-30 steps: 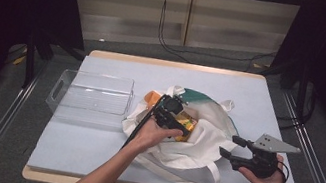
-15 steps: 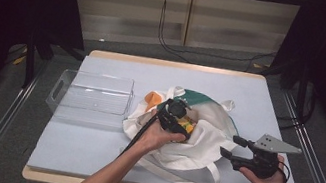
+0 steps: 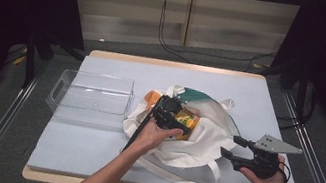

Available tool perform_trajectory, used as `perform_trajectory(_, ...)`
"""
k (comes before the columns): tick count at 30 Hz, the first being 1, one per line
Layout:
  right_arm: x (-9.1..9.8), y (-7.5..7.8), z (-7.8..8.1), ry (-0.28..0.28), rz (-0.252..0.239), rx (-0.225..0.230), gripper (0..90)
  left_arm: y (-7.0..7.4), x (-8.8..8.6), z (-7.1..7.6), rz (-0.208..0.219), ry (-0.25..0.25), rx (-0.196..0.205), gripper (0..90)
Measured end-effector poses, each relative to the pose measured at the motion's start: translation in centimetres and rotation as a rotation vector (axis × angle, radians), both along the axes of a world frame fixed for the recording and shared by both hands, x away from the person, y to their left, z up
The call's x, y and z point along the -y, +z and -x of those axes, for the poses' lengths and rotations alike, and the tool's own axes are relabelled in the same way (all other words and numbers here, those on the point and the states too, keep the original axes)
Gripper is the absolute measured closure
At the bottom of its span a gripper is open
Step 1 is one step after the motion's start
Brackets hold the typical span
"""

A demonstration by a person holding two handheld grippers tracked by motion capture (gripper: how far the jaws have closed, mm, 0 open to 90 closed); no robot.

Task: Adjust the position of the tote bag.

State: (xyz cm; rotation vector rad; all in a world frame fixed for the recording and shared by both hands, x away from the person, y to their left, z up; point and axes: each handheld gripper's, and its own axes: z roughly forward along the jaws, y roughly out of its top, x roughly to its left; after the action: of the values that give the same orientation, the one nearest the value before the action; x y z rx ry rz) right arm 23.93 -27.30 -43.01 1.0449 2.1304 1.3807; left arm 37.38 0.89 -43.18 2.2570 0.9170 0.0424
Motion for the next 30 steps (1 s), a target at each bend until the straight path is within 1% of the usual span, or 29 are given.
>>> perform_trajectory(1, 0.0, 0.0, 0.0, 0.0, 0.0, 0.0, 35.0, 0.0, 0.0, 0.0, 0.0, 0.0, 0.0, 28.1)
perform_trajectory(2, 0.0, 0.0, 0.0, -0.003, -0.001, 0.001, 35.0, 0.1, 0.0, 0.0, 0.012, 0.001, 0.003, 28.1)
perform_trajectory(3, 0.0, 0.0, 0.0, -0.003, -0.001, 0.001, 35.0, 0.1, 0.0, 0.1, 0.022, 0.01, 0.009, 28.1)
perform_trajectory(4, 0.1, 0.0, 0.0, -0.001, -0.004, -0.001, 35.1, 0.1, -0.2, 0.2, 0.04, 0.021, 0.007, 28.1)
perform_trajectory(5, 0.1, 0.0, 0.0, -0.002, -0.004, 0.0, 35.1, 0.1, -0.2, 0.2, 0.04, 0.021, 0.007, 28.2)
perform_trajectory(6, 0.1, 0.0, 0.0, -0.002, -0.004, 0.0, 35.0, 0.1, -0.4, 0.3, 0.049, 0.012, 0.033, 28.2)
perform_trajectory(7, 0.1, 0.0, 0.0, -0.002, -0.003, 0.001, 35.0, 0.1, -0.5, 0.4, 0.048, 0.009, 0.039, 28.2)
perform_trajectory(8, 0.1, 0.0, 0.1, 0.0, -0.006, 0.002, 35.0, 0.0, -0.6, 0.4, 0.059, 0.01, 0.048, 28.2)
perform_trajectory(9, 0.1, 0.0, 0.1, 0.0, -0.006, 0.002, 35.0, 0.0, -0.6, 0.4, 0.059, 0.01, 0.048, 28.2)
perform_trajectory(10, 0.1, 0.1, 0.1, 0.002, -0.005, 0.005, 35.1, -0.1, -0.8, 0.5, 0.078, 0.015, 0.059, 28.3)
perform_trajectory(11, 0.1, 0.1, 0.1, 0.002, -0.005, 0.005, 35.1, -0.1, -0.8, 0.5, 0.078, 0.015, 0.059, 28.3)
perform_trajectory(12, 0.1, 0.1, 0.1, 0.0, -0.004, 0.005, 35.0, -0.1, -0.8, 0.7, 0.093, 0.027, 0.067, 28.3)
perform_trajectory(13, 0.1, 0.1, 0.1, 0.0, -0.004, 0.005, 35.0, -0.1, -0.8, 0.7, 0.093, 0.027, 0.067, 28.4)
perform_trajectory(14, 0.0, 0.1, 0.1, 0.004, -0.005, 0.001, 35.0, -0.1, -0.9, 0.7, 0.095, 0.024, 0.077, 28.4)
perform_trajectory(15, 0.0, 0.1, 0.1, 0.004, -0.005, 0.001, 35.0, -0.1, -0.9, 0.9, 0.116, 0.031, 0.092, 28.4)
perform_trajectory(16, 0.0, 0.1, 0.1, 0.002, -0.005, 0.003, 35.0, 0.1, -1.2, 0.9, 0.193, 0.035, 0.098, 28.7)
perform_trajectory(17, 0.0, 0.1, 0.1, 0.002, -0.005, 0.003, 35.0, 0.1, -1.2, 0.9, 0.193, 0.035, 0.098, 28.7)
perform_trajectory(18, 0.0, 0.1, 0.1, 0.0, -0.004, 0.005, 35.0, 0.4, -1.4, 0.9, 0.216, 0.034, 0.096, 28.7)
perform_trajectory(19, 0.1, 0.0, 0.0, 0.005, -0.007, 0.006, 35.0, 0.6, -1.3, 0.9, 0.208, 0.033, 0.102, 28.7)
perform_trajectory(20, 0.1, 0.0, 0.1, 0.001, -0.008, 0.004, 35.0, 0.8, -1.1, 0.8, 0.183, 0.024, 0.098, 28.7)
perform_trajectory(21, 0.1, 0.0, 0.1, 0.001, -0.008, 0.004, 35.0, 0.8, -1.1, 0.8, 0.183, 0.024, 0.098, 28.7)
perform_trajectory(22, 0.1, 0.1, 0.1, 0.002, -0.006, 0.004, 35.0, 0.9, -1.0, 0.8, 0.166, 0.023, 0.09, 28.7)
perform_trajectory(23, 0.1, 0.1, 0.1, 0.002, -0.004, 0.004, 35.0, 1.0, -0.9, 0.7, 0.151, 0.012, 0.099, 28.7)
perform_trajectory(24, 0.1, 0.1, 0.1, 0.002, -0.004, 0.004, 35.0, 1.0, -0.9, 0.7, 0.151, 0.012, 0.099, 28.7)
perform_trajectory(25, 0.0, 0.1, 0.1, 0.002, -0.004, 0.008, 35.0, 1.3, -0.6, 0.8, 0.134, 0.001, 0.108, 28.7)
perform_trajectory(26, 0.1, 0.1, 0.1, 0.0, -0.007, 0.006, 35.0, 1.9, -0.6, 0.8, 0.146, -0.012, 0.111, 28.7)
perform_trajectory(27, 0.1, 0.1, 0.1, 0.001, -0.006, 0.006, 35.0, 2.3, -0.5, 0.8, 0.151, -0.014, 0.117, 28.7)
perform_trajectory(28, 0.2, 0.1, 0.1, -0.001, -0.008, 0.006, 35.0, 2.7, -0.6, 0.8, 0.139, -0.016, 0.124, 28.6)
perform_trajectory(30, 0.2, 0.1, 0.1, -0.004, -0.009, 0.004, 35.0, 3.0, -0.6, 0.7, 0.127, -0.023, 0.128, 28.7)
